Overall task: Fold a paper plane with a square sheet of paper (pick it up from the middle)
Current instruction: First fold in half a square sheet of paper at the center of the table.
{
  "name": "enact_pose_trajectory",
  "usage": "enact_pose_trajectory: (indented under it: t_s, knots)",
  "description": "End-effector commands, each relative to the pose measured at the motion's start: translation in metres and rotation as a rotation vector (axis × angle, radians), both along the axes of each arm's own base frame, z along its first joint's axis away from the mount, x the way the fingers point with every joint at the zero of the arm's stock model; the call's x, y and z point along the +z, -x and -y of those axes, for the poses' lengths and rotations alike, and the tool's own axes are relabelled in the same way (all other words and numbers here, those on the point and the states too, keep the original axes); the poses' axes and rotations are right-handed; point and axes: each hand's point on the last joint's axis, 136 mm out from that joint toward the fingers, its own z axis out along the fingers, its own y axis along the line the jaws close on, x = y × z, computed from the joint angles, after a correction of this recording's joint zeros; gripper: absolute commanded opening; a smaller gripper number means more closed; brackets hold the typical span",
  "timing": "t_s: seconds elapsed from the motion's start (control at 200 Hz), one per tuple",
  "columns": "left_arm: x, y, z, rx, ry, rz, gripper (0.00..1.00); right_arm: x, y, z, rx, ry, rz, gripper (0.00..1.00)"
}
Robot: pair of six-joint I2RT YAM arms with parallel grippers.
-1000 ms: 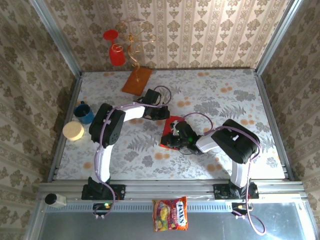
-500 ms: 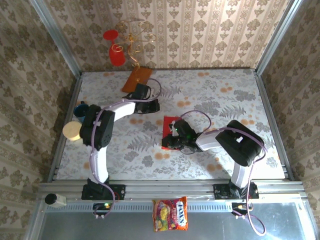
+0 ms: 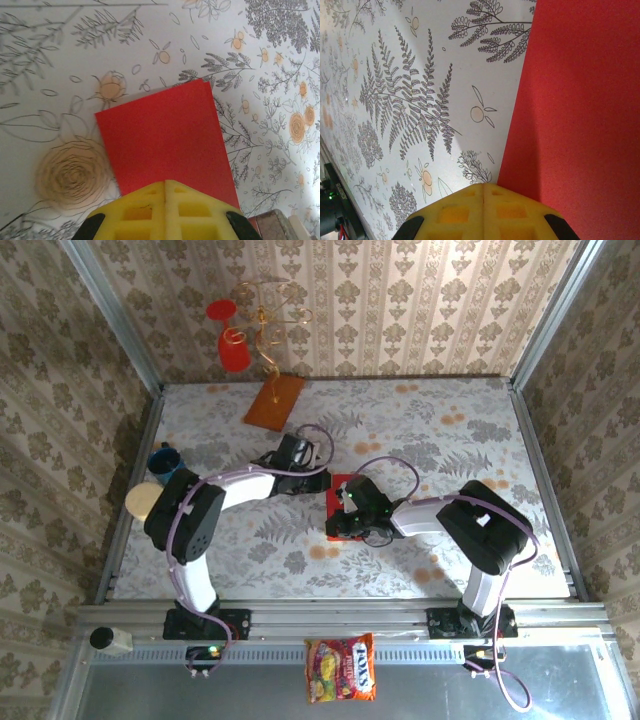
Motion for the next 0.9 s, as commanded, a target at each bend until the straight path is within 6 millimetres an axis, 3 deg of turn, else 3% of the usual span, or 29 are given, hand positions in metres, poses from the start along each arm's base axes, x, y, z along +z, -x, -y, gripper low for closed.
enact_pose_trajectory:
  t_s: [0.0, 0.215, 0.43, 0.64, 0.895]
  knots:
    - [-0.01, -0.002, 0.003, 0.019, 0.005, -0.014, 0.0, -0.077, 0.066, 0.068, -0.011, 0.304, -0.276, 0.0]
    - [-0.03, 0.003, 0.005, 0.013, -0.011, -0.054, 0.0, -0.074, 0.068, 0.066, 0.011, 0.295, -0.271, 0.0]
    - [-0.054, 0.005, -0.007, 0.04, -0.085, -0.091, 0.0, -0.061, 0.074, 0.063, 0.048, 0.274, -0.254, 0.0]
    - [-0.065, 0.004, -0.013, 0.05, -0.119, -0.097, 0.0, -0.044, 0.081, 0.065, 0.055, 0.249, -0.23, 0.0]
    - [-0.072, -0.002, -0.022, 0.067, -0.136, -0.101, 0.0, -0.036, 0.096, 0.072, 0.03, 0.202, -0.243, 0.0]
